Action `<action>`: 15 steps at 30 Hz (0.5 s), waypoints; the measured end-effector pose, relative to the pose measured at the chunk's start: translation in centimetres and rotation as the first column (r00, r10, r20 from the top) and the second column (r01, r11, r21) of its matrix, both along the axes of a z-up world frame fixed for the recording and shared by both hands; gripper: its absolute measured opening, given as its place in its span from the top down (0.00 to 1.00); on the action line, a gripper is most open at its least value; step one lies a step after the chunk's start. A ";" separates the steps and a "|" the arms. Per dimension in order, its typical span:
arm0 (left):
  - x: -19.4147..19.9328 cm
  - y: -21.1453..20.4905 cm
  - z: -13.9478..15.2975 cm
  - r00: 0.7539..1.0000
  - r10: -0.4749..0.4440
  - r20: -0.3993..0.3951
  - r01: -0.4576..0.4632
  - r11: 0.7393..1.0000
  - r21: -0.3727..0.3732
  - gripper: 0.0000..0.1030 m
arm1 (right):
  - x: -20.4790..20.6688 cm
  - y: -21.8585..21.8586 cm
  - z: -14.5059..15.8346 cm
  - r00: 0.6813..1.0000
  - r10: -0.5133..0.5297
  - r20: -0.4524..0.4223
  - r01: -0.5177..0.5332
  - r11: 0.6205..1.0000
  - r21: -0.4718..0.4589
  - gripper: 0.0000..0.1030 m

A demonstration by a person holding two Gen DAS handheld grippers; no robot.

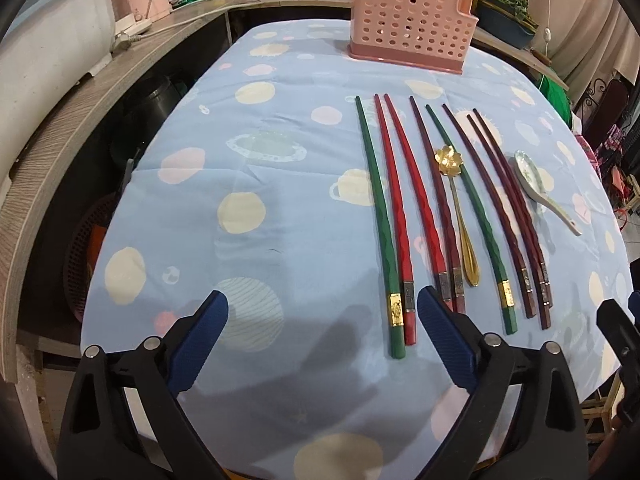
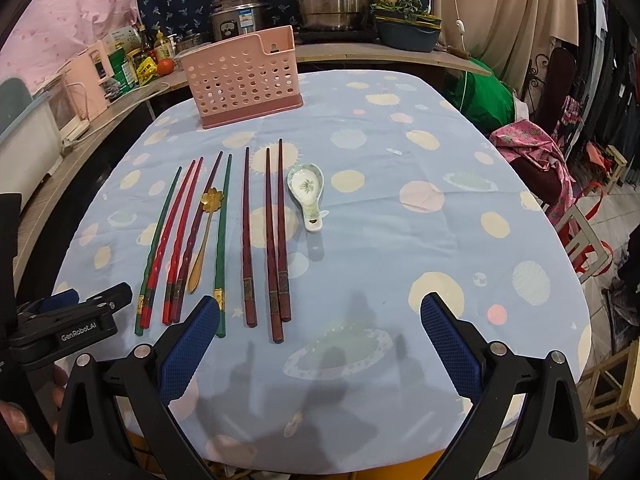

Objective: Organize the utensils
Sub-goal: 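Grasp the white ceramic spoon with the right tool while the left tool grasps a green chopstick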

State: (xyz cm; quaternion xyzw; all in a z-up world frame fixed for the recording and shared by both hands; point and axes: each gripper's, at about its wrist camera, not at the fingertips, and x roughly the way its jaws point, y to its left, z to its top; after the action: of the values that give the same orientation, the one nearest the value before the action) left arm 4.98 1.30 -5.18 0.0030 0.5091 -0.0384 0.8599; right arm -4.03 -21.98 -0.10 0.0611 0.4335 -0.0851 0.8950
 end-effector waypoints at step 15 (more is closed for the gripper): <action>1.5 0.2 -1.4 1.000 0.002 -0.025 -0.002 1.000 0.008 0.21 | 1.2 -0.3 -0.6 1.000 -0.003 -0.023 0.003 1.000 0.005 0.07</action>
State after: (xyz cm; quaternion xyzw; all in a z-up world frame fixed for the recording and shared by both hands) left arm 6.52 1.51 -6.62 0.0055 0.5201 -0.0354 0.8534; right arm -2.87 -22.27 -0.66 0.0630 0.4439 -0.0863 0.8897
